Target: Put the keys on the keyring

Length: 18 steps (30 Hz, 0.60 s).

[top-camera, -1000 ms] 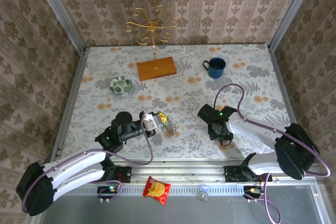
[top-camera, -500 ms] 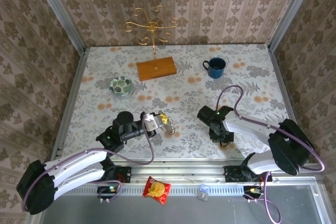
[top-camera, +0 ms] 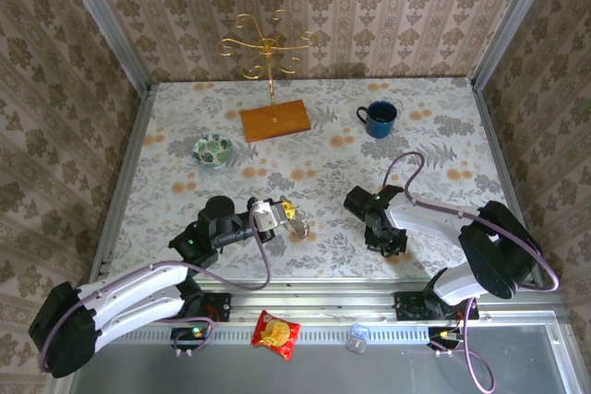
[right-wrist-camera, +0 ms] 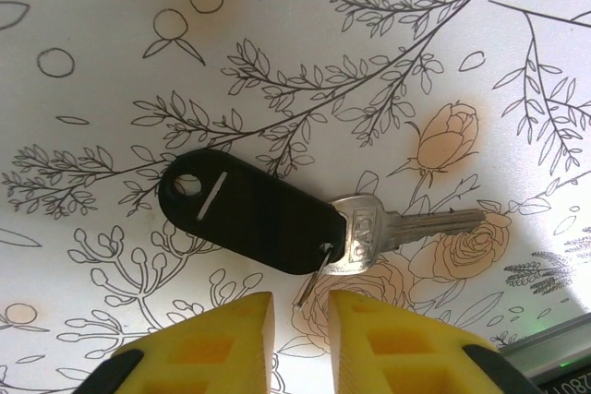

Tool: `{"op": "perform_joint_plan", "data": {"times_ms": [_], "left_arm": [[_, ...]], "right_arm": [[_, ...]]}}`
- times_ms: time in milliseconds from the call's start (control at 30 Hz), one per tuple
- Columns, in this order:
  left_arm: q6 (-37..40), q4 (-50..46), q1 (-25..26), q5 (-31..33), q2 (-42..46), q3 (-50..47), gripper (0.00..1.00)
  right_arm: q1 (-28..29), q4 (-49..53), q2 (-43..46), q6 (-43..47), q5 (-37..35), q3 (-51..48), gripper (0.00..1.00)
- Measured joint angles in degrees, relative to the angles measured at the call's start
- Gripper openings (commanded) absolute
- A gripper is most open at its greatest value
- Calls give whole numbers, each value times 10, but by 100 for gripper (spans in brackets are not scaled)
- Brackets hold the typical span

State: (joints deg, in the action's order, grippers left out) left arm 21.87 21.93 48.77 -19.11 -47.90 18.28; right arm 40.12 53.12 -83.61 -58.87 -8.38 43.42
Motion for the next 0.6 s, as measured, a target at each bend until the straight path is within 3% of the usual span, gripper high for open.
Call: {"op": "perform_joint_plan", "data": {"times_ms": [367, 600], "left_arm": [[0, 0, 0, -2, 0, 0, 0], [0, 0, 0, -2, 0, 0, 0]], "right_arm": [[0, 0, -7, -1, -3, 0, 15], [0, 0, -9, -3, -5, 0, 20]]}}
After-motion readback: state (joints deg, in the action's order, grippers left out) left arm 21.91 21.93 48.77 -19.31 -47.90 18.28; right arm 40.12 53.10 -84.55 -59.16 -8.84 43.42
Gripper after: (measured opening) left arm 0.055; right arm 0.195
